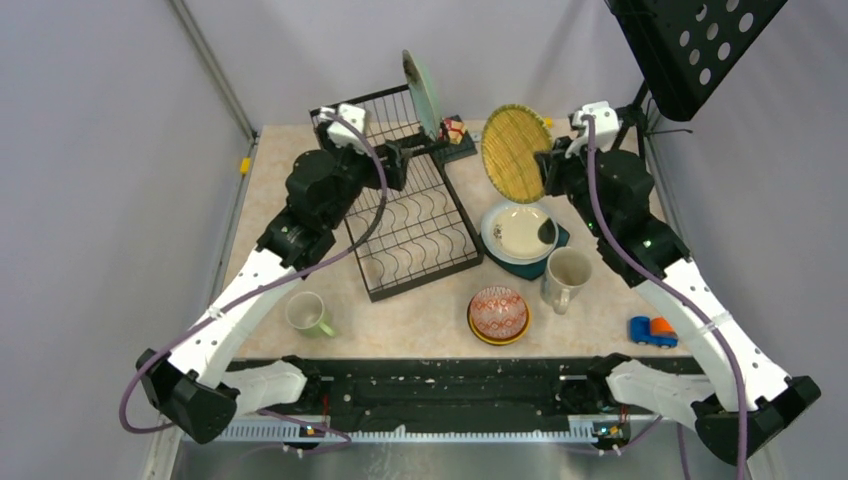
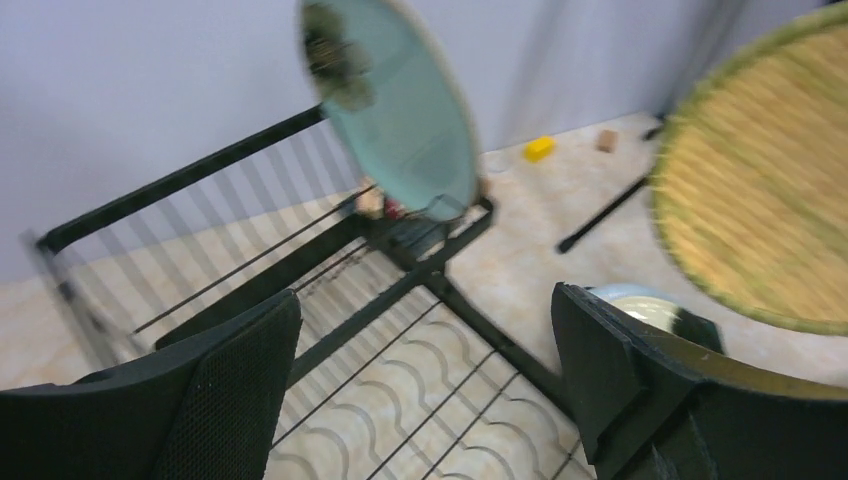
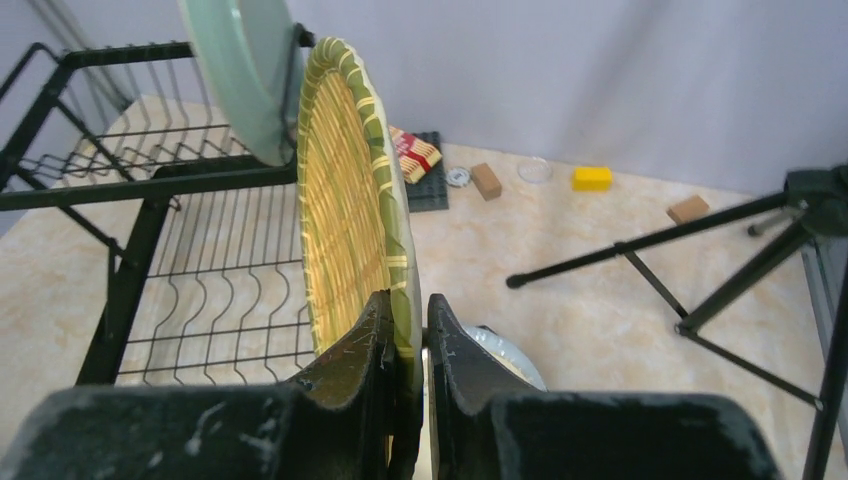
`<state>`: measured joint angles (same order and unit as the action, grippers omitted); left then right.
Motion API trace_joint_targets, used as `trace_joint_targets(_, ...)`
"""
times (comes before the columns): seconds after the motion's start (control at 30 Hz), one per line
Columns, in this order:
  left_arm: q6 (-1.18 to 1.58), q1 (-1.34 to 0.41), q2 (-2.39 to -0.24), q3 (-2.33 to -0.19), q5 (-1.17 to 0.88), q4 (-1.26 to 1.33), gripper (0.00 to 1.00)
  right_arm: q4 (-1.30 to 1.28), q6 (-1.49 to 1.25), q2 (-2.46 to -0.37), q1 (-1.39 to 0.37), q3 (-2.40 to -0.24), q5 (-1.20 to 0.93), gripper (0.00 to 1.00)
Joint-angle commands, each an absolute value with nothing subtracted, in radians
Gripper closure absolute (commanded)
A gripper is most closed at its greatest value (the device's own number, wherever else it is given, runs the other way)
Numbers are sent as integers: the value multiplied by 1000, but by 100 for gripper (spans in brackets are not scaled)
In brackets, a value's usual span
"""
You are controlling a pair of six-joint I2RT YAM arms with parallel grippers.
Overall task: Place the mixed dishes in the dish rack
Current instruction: Pick up the plate at the center of the board, then insert the plate into the dish rack.
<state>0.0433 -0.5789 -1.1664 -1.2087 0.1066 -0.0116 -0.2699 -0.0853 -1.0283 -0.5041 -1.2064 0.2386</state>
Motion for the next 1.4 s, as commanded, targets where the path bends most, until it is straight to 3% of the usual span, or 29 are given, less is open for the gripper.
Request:
trace_joint_targets(0.0, 181, -455, -1105, -1186, 262, -72, 1, -133, -6, -1020, -587, -1303, 268, 100)
trace_joint_targets(0.23, 367, -225, -1036, -1126, 326, -153, 1, -75, 65, -1074, -705, -1338, 246, 100)
trace_joint_targets(0.67, 508, -108, -1099, -1119, 167, -196, 1, -29, 209, -1227, -838, -1453, 252, 100)
trace_joint_targets(1.0, 543, -95, -1167, -1134, 84, -191, 4, -154, 235, -1497, -898, -1810, 562, 100)
trace_joint_targets(1.2, 545, -92, -1182, -1136, 53, -186, 7, 15, 405, -1650, -990, -1911, 752, 100)
trace_joint_targets(1.37, 540, -89, -1178, -1132, 55, -183, 8, 3, 479, -1845, -1019, -2134, 879, 100)
